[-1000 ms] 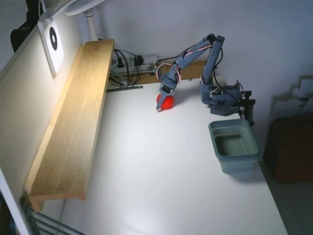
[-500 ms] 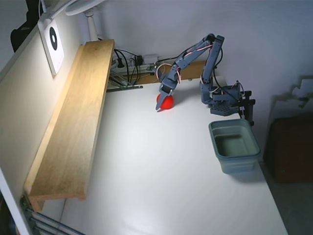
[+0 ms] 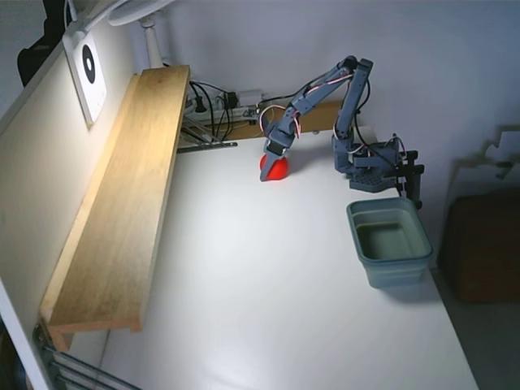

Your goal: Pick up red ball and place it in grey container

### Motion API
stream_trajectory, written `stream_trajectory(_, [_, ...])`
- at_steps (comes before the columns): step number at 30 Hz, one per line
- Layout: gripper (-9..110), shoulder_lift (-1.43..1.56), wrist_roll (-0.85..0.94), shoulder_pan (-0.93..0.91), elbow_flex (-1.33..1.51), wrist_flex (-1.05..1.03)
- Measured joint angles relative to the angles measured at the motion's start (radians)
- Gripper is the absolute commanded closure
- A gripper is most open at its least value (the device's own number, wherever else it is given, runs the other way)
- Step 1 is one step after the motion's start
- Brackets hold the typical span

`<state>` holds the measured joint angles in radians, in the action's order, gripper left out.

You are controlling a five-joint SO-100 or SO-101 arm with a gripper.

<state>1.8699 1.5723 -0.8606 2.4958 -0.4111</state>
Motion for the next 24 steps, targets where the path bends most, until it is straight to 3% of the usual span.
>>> stream_trajectory(9, [78, 0.003, 0.000, 0.000, -0.003, -0.008])
stream_trajectory(15, [78, 0.080, 0.000, -0.005, -0.067, -0.204])
stream_trajectory(24, [78, 0.084, 0.000, -0.003, -0.074, -0.229])
